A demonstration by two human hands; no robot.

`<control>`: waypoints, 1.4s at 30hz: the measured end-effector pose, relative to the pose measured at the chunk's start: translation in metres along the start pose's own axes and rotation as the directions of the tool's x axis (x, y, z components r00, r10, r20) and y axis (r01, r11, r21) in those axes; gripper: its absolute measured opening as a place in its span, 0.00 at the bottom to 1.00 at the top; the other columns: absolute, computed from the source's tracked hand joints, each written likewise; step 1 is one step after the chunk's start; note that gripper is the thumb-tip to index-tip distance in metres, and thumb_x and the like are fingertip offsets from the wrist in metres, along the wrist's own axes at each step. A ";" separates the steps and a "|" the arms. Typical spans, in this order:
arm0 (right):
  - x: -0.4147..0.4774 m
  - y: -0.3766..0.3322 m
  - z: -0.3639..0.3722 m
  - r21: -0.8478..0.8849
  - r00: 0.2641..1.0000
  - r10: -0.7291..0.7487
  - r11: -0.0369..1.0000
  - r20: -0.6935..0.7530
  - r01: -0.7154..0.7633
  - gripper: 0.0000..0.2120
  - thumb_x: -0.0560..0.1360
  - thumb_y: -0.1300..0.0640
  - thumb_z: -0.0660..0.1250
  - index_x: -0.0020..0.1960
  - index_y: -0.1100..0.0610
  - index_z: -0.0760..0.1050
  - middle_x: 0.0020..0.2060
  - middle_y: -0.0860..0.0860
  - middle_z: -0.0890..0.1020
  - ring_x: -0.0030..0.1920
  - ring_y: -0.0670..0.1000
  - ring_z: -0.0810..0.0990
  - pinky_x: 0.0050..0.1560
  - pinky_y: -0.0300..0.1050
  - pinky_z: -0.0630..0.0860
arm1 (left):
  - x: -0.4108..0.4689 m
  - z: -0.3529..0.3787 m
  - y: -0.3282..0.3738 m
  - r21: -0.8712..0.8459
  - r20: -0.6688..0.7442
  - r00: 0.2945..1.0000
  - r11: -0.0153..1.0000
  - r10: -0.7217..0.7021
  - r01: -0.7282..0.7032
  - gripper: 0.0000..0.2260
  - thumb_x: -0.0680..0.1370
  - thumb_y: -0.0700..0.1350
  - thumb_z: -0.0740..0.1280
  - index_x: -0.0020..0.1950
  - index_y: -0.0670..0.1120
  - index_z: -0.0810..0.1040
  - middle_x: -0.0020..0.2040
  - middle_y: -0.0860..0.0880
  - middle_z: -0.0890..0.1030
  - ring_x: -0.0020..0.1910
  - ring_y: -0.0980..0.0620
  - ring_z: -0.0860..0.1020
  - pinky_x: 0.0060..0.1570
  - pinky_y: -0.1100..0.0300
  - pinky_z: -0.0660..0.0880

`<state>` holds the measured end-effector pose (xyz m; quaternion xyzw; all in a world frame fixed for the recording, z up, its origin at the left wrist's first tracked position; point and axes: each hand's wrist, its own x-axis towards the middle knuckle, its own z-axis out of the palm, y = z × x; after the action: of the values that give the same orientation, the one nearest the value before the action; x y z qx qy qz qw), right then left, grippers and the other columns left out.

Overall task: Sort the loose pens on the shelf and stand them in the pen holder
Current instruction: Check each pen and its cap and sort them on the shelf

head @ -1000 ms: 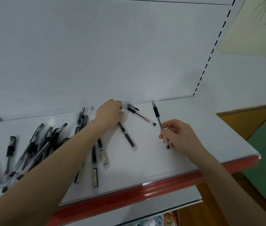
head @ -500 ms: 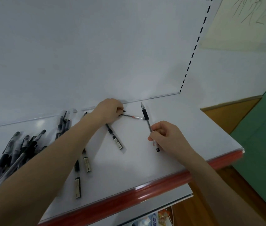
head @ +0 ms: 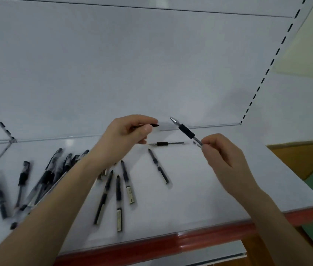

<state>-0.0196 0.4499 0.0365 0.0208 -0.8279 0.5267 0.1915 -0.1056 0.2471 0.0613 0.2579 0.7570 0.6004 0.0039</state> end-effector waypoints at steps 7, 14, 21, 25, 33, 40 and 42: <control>0.004 -0.028 0.023 -0.029 0.986 -0.135 0.990 0.101 0.138 0.05 0.70 0.52 0.62 0.37 0.51 0.73 0.24 0.48 0.68 0.25 0.44 0.64 0.26 0.29 0.61 | -0.030 -0.035 0.008 -0.096 -0.056 0.997 0.994 0.047 -0.052 0.11 0.75 0.42 0.61 0.50 0.54 0.79 0.36 0.57 0.81 0.41 0.60 0.77 0.47 0.66 0.77; 0.005 -0.037 0.039 -0.089 0.965 -0.201 0.972 0.169 0.218 0.06 0.72 0.56 0.64 0.37 0.50 0.74 0.25 0.46 0.71 0.26 0.43 0.66 0.28 0.28 0.62 | -0.045 -0.050 0.012 -0.048 -0.095 0.995 0.998 0.037 -0.042 0.09 0.72 0.45 0.62 0.49 0.53 0.77 0.37 0.59 0.80 0.37 0.60 0.77 0.43 0.68 0.75; 0.003 -0.044 0.043 -0.065 0.960 -0.158 0.982 0.232 0.177 0.07 0.73 0.56 0.64 0.37 0.52 0.74 0.24 0.46 0.70 0.25 0.43 0.66 0.28 0.28 0.63 | -0.051 -0.044 0.017 -0.031 -0.080 0.995 0.998 0.055 -0.058 0.02 0.73 0.41 0.68 0.43 0.48 0.78 0.35 0.52 0.79 0.33 0.59 0.75 0.38 0.68 0.74; -0.002 -0.046 0.045 0.023 0.945 -0.133 0.991 0.298 0.133 0.08 0.74 0.54 0.62 0.40 0.56 0.75 0.24 0.46 0.70 0.24 0.42 0.65 0.27 0.28 0.62 | -0.050 -0.037 0.020 -0.053 -0.174 0.982 0.995 0.079 -0.089 0.09 0.77 0.38 0.62 0.45 0.49 0.79 0.33 0.56 0.81 0.36 0.60 0.78 0.41 0.67 0.77; -0.011 -0.045 0.058 0.016 0.959 -0.148 0.989 0.243 0.149 0.09 0.73 0.50 0.57 0.40 0.44 0.76 0.24 0.43 0.71 0.25 0.43 0.66 0.27 0.29 0.61 | -0.048 -0.025 0.022 -0.107 -0.269 0.963 0.993 0.018 -0.048 0.11 0.79 0.39 0.59 0.41 0.48 0.77 0.35 0.51 0.77 0.32 0.60 0.75 0.38 0.70 0.75; -0.018 -0.039 0.072 0.001 0.969 -0.130 0.991 0.211 0.133 0.10 0.73 0.48 0.56 0.38 0.41 0.74 0.26 0.50 0.69 0.27 0.47 0.66 0.29 0.35 0.64 | -0.051 -0.027 0.018 -0.033 -0.250 0.968 0.999 -0.024 0.016 0.10 0.79 0.41 0.59 0.40 0.48 0.76 0.35 0.50 0.76 0.31 0.61 0.74 0.37 0.69 0.74; -0.018 -0.039 0.077 0.026 0.970 -0.125 0.992 0.209 0.122 0.11 0.77 0.50 0.58 0.38 0.41 0.74 0.25 0.48 0.68 0.27 0.45 0.66 0.29 0.34 0.64 | -0.051 -0.028 0.019 -0.015 -0.276 0.961 1.000 0.004 -0.008 0.09 0.79 0.41 0.59 0.42 0.48 0.76 0.35 0.51 0.76 0.31 0.62 0.75 0.35 0.71 0.73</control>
<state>-0.0162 0.3617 0.0357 0.1289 -0.8373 0.5139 0.1353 -0.0628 0.2048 0.0708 0.1739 0.7444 0.6367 -0.1013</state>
